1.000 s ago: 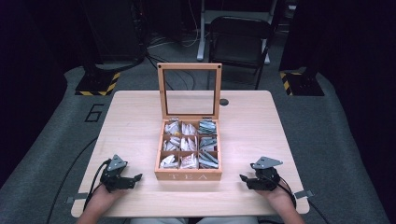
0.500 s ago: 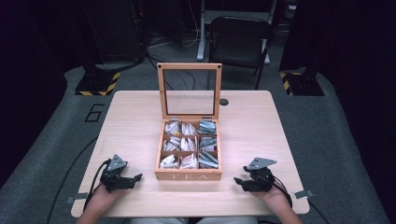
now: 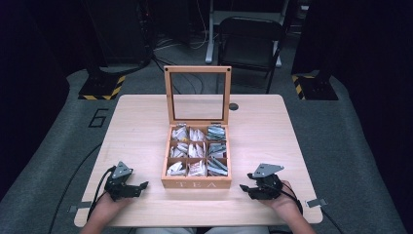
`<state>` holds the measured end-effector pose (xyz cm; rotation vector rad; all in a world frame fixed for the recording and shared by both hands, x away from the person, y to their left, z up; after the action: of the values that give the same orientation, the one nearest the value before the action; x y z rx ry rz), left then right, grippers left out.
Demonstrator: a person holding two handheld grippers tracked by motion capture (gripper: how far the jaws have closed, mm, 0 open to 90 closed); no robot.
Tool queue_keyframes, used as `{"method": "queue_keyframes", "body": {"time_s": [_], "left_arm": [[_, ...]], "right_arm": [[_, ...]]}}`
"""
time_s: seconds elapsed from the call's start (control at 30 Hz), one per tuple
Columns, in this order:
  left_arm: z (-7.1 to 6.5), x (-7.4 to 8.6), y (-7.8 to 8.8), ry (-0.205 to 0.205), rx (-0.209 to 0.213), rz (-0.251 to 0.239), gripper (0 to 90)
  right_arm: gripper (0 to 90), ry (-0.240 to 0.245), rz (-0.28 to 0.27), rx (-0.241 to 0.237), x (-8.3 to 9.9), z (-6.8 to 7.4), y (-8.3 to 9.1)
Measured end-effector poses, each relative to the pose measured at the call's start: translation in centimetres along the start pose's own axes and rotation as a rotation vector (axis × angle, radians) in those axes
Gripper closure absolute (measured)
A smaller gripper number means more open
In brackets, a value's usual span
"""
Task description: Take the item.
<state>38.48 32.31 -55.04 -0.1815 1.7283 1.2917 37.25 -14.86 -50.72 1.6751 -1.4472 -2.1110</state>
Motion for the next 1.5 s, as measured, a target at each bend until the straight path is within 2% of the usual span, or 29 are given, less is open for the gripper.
{"method": "queue_keyframes", "body": {"time_s": [0.03, 0.07, 0.1, 0.2, 0.27, 0.3, 0.4, 0.43, 0.6, 0.63, 0.87, 1.5], "left_arm": [[0.0, 0.0, 0.0, 0.000, 0.000, 0.000, 13.8], [0.0, 0.0, 0.0, 0.000, 0.000, 0.000, 13.9], [0.0, 0.0, 0.0, 0.000, -0.001, 0.000, 13.9], [0.0, 0.0, 0.0, 0.001, 0.001, 0.000, 13.9], [0.0, 0.0, 0.0, 0.000, -0.001, 0.000, 13.9], [0.0, 0.0, 0.0, 0.000, -0.001, 0.000, 13.8], [0.0, 0.0, 0.0, -0.001, 0.000, 0.001, 13.8], [0.0, 0.0, 0.0, -0.001, 0.001, 0.001, 13.8], [0.0, 0.0, 0.0, 0.001, -0.001, 0.000, 13.8], [0.0, 0.0, 0.0, -0.001, -0.001, 0.001, 13.9], [0.0, 0.0, 0.0, 0.000, -0.001, 0.000, 13.8], [0.0, 0.0, 0.0, 0.001, 0.001, 0.000, 13.9]], "right_arm": [[44.5, 0.009, 0.004, -0.002, -0.2, 0.0, 0.1], [40.9, -0.010, 0.008, -0.006, -0.6, 0.0, 0.2], [40.9, -0.021, 0.001, -0.002, -0.8, 0.1, 0.2], [39.9, -0.011, -0.008, 0.004, -1.2, 0.0, 0.3], [40.0, -0.013, -0.021, 0.015, -1.5, 0.0, 0.5], [40.5, -0.038, -0.047, 0.012, -1.7, 0.0, 0.5], [40.8, -0.050, -0.065, 0.010, -1.9, -0.1, 0.5], [41.0, -0.069, -0.082, 0.019, -2.1, -0.1, 0.4], [41.0, -0.074, -0.098, 0.042, -2.5, -0.2, 0.3], [40.8, -0.091, -0.117, 0.059, -2.8, -0.3, 0.3], [40.9, -0.126, -0.147, 0.043, -3.8, -0.4, 0.4], [41.1, -0.089, -0.201, 0.042, -7.5, -1.2, 1.5]]}}
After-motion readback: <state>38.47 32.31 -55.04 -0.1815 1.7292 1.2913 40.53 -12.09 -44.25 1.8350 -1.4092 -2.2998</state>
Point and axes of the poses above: each handheld gripper's, and its own axes: y roughly backward along the jaws, x roughly out of its underside, z roughly to its left, the point moved 3 cm from there along -y, roughly forward along the jaws, and after that the axes turned 1 degree about y, right-handed, at the moved point
